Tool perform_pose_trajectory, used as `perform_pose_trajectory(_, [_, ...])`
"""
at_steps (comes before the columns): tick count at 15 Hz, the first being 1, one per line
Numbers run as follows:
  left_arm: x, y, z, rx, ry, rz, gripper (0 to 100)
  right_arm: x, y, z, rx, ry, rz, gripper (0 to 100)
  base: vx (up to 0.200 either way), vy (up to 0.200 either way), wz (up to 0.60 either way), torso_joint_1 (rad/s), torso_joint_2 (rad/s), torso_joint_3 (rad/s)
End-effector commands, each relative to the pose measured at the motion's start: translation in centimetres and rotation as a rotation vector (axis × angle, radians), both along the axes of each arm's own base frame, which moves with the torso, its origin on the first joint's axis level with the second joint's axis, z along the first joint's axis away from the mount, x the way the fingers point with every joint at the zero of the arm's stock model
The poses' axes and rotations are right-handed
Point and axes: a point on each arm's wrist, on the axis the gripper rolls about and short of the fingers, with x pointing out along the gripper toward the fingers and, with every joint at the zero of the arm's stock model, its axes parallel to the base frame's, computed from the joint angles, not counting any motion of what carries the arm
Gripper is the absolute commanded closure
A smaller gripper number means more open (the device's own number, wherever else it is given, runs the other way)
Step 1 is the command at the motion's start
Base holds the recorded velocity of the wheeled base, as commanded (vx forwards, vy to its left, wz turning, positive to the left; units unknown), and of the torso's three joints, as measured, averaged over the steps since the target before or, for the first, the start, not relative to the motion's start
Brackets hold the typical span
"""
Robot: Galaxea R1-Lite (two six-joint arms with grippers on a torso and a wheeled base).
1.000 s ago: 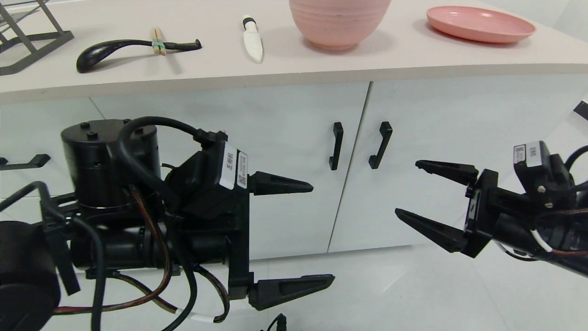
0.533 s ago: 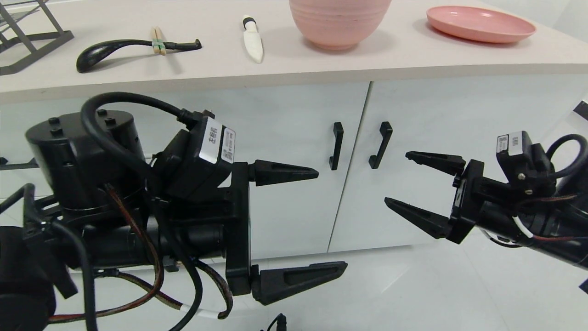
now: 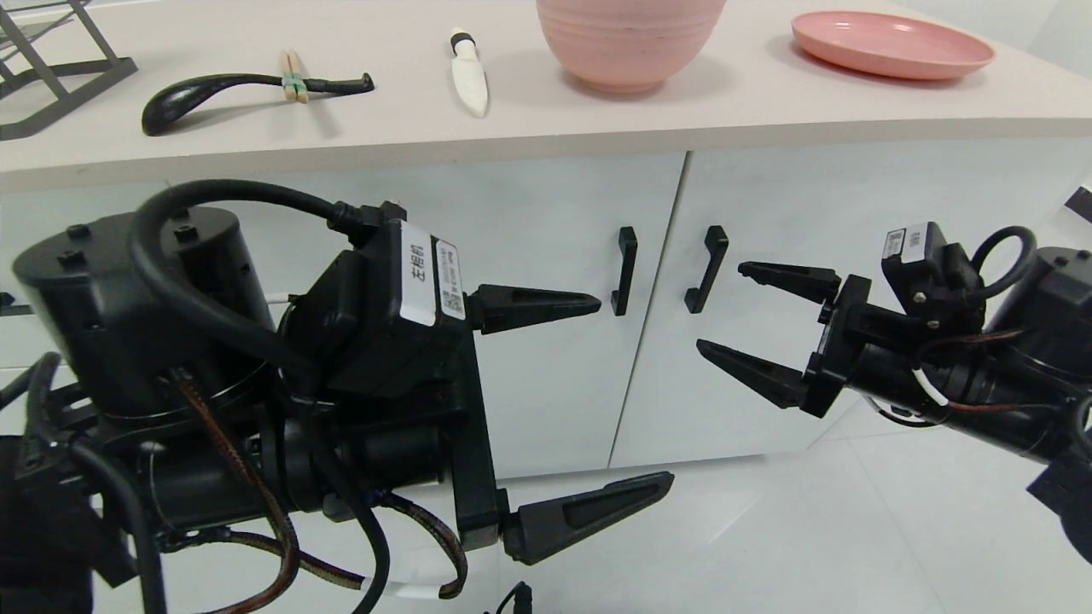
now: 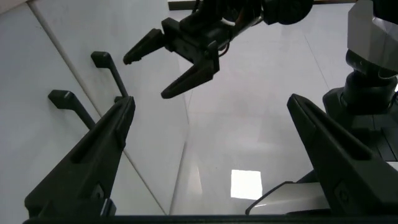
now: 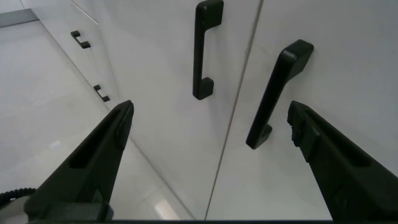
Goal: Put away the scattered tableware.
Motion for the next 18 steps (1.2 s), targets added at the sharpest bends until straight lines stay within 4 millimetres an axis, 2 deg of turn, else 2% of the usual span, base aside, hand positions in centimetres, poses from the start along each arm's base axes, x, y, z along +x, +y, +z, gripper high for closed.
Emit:
perform_pose_trajectory(1, [0.0, 0.0, 0.0, 0.001, 0.001, 0.001, 0, 1.1, 0.4, -0.5, -0.005, 0.014, 0.001, 0, 0.000, 0.000, 0.00, 0.000, 0.00, 0.000])
perform_pose_trajectory(11, [1.2, -0.9, -1.0, -0.007, 0.032, 0.015, 0, 3.8, 1.7, -1.3, -0.007, 0.012, 0.023, 0, 0.000, 0.000, 0.00, 0.000, 0.00, 0.000])
perform_pose_trajectory(14, [1.7, -1.4, -1.4, -0.040, 0.024, 0.016, 0, 3.3, 2.8, -1.3, -0.005, 0.006, 0.064, 0, 0.000, 0.000, 0.00, 0.000, 0.00, 0.000])
perform_pose_trajectory(18, [2.0, -1.8, -1.8, -0.038, 0.044, 0.017, 0, 2.0, 2.5, -1.6, -0.016, 0.011, 0.116, 0, 0.000, 0.000, 0.00, 0.000, 0.00, 0.000])
